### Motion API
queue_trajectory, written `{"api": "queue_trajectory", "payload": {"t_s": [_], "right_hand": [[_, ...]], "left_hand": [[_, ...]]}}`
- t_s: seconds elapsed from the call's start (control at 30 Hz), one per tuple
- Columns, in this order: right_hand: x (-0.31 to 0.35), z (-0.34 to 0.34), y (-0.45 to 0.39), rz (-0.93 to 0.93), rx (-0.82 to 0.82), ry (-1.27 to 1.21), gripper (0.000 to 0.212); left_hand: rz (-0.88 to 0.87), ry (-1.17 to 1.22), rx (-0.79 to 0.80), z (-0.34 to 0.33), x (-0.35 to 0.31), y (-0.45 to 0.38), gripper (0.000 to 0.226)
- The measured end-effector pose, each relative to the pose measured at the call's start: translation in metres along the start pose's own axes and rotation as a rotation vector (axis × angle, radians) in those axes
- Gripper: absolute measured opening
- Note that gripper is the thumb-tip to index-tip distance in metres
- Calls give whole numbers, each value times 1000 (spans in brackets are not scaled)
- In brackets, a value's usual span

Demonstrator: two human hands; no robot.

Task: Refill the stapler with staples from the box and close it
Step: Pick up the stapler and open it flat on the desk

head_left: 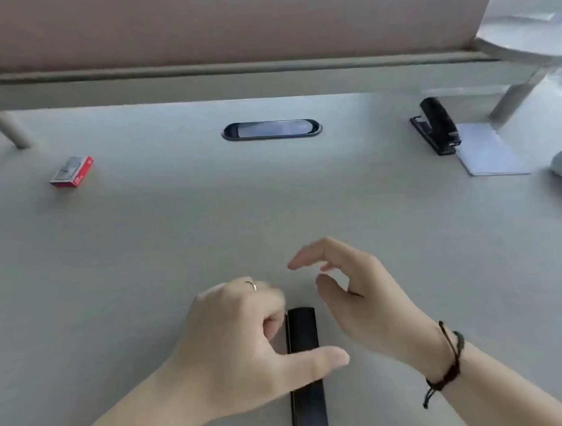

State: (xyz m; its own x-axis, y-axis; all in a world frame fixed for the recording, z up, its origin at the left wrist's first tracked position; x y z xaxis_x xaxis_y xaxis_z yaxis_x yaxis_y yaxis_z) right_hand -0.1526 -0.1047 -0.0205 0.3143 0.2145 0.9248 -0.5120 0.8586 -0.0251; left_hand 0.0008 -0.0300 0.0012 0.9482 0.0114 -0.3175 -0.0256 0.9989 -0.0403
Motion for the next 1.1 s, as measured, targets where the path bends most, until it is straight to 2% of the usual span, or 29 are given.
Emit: {"api": "queue_trajectory", "payload": {"t_s": [0.07, 0.13, 0.23, 0.4, 0.63, 0.73, 0.93, 1.1], "right_hand": [[-13, -12, 11, 20, 71, -127, 46], [-18, -13, 19, 72, 128, -155, 48], [-21, -11, 27, 67, 243, -111, 54], [-13, -10, 35, 51, 195, -75, 49], [-11, -4, 36, 9, 190, -68, 49], [-9, -5, 37, 13, 184, -43, 48], [-12, -8, 33, 42, 167, -13, 31], [-14, -10, 32, 51, 174, 25, 31]], "left_hand": [[-41, -52, -49, -15, -9, 16, 83], [13, -93, -65, -23, -12, 25, 80], [68, -18, -18, -25, -13, 32, 56], [51, 57, 34, -18, -4, 31, 29], [-42, 126, -3, -20, 13, 31, 14], [-108, 160, -1, -23, 16, 29, 12], [-211, 173, -70, -30, 18, 28, 17], [-237, 211, -84, -34, 14, 26, 14]]}}
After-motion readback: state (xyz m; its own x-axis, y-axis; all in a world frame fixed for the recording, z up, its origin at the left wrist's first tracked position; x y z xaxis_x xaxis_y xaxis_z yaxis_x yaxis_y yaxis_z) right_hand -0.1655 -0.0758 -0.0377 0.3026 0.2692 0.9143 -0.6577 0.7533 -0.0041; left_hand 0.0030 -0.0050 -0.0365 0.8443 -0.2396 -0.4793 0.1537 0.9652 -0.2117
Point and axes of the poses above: each hand's wrist, its own y-axis away from the middle knuckle, its own z-axis out of the back of the hand, x = y × z, the point moved 3 cm from there along -y, towards the middle knuckle, and after that the axes turned 13 degrees about -y, right-handed, at the moved point
